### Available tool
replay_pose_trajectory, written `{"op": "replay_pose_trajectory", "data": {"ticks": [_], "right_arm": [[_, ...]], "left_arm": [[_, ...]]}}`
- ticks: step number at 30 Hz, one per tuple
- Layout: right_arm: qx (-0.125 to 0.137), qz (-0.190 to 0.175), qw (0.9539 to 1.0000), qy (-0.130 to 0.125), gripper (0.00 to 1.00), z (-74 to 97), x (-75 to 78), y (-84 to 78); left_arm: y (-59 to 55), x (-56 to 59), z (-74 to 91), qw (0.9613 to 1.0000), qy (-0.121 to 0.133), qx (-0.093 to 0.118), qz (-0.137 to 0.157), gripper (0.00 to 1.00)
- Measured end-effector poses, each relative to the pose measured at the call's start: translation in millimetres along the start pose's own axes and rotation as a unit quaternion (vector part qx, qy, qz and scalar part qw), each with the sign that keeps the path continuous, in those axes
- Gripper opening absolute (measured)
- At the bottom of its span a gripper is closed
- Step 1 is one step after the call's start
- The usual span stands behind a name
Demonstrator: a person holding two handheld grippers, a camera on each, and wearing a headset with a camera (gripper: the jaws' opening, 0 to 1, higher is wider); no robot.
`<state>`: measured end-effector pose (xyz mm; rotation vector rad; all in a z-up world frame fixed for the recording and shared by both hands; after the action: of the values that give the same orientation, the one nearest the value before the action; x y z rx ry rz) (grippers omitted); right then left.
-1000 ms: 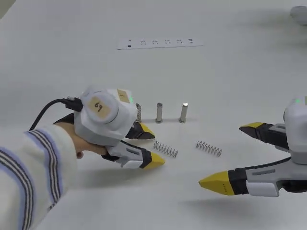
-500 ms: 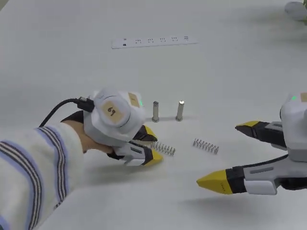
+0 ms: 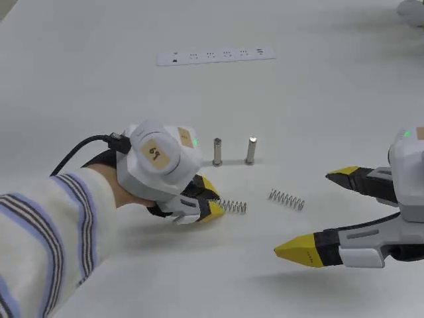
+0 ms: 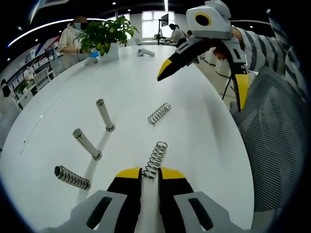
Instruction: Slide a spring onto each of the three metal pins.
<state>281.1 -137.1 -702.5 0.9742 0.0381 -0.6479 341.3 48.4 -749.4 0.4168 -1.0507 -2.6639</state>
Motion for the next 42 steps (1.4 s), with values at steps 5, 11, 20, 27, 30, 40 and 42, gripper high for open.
{"op": "replay_pose_trajectory", "data": {"ticks": [5, 11, 20, 27, 30, 40, 42], "right_arm": [[0.006, 0.009, 0.9999, -0.002, 0.95, 1.2, -0.3, 0.9], [0.007, 0.008, 0.9999, -0.002, 0.95, 2.2, -0.5, -0.5], [0.017, 0.023, 0.9994, -0.018, 0.93, 6.3, 2.3, 1.1], [0.029, 0.034, 0.9985, -0.032, 0.91, 12.4, 6.0, 6.7], [0.024, 0.038, 0.9985, -0.03, 0.91, 13.4, 6.9, 5.9], [0.012, 0.075, 0.9971, -0.011, 0.84, 13.6, 6.6, 0.7], [0.009, 0.082, 0.9966, -0.001, 0.84, 12.5, 6.1, 0.2]], "left_arm": [[-0.6, -0.2, -3.2, 1.0, 0.0, -0.001, -0.004, 0.03], [-1.0, -2.3, -3.0, 0.9998, 0.011, -0.001, 0.014, 0.03], [-2.9, -4.5, 0.9, 0.9975, 0.03, -0.007, 0.063, 0.02], [-6.2, -3.7, 9.5, 0.9953, 0.034, -0.011, 0.09, 0.02], [-3.7, -3.0, 13.8, 0.9949, 0.034, -0.005, 0.095, 0.02], [14.1, -5.3, 35.8, 0.9934, 0.02, 0.046, 0.103, 0.02], [14.8, -4.4, 39.1, 0.9938, 0.018, 0.047, 0.1, 0.02]]}}
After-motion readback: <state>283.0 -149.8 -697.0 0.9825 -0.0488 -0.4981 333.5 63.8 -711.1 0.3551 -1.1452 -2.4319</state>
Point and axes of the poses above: the centre of the closed fingertips' face, and the gripper's own axes: z roughly backward along the fingers, x roughly to its right, y roughly out of its top, the point moved 8 cm from there along z, roughly backward along the fingers, and after that the axes turned 12 degrees about y, right-handed, at the moved point
